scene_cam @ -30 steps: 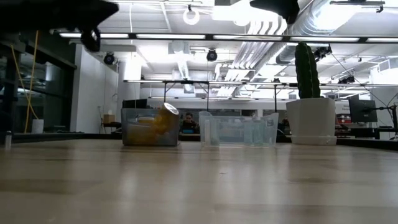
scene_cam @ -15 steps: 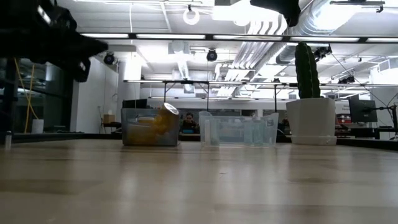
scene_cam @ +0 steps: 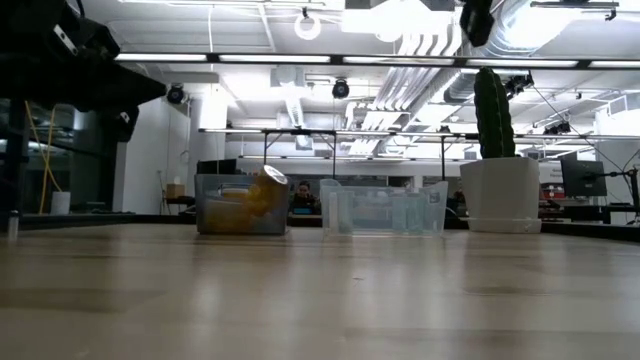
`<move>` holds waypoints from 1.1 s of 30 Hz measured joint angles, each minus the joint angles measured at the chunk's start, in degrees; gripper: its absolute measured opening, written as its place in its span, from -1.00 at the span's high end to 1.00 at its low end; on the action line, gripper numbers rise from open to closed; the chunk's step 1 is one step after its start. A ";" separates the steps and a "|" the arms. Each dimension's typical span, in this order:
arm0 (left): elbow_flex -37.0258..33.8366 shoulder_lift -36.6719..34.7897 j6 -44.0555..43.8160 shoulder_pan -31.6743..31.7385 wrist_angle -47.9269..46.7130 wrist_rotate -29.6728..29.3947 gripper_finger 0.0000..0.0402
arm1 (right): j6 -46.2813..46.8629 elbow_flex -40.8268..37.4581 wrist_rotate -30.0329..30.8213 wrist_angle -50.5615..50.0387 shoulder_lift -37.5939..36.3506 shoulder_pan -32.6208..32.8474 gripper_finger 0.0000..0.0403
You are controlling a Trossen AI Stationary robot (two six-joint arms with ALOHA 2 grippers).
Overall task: Pick and place medicine bottles into bin by pill shape (circle, oval)
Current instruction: Return to Home Position
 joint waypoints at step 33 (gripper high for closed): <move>0.01 0.42 -2.61 0.79 -0.26 -0.47 1.00 | 3.40 -38.71 -8.57 9.11 -49.87 -5.75 1.00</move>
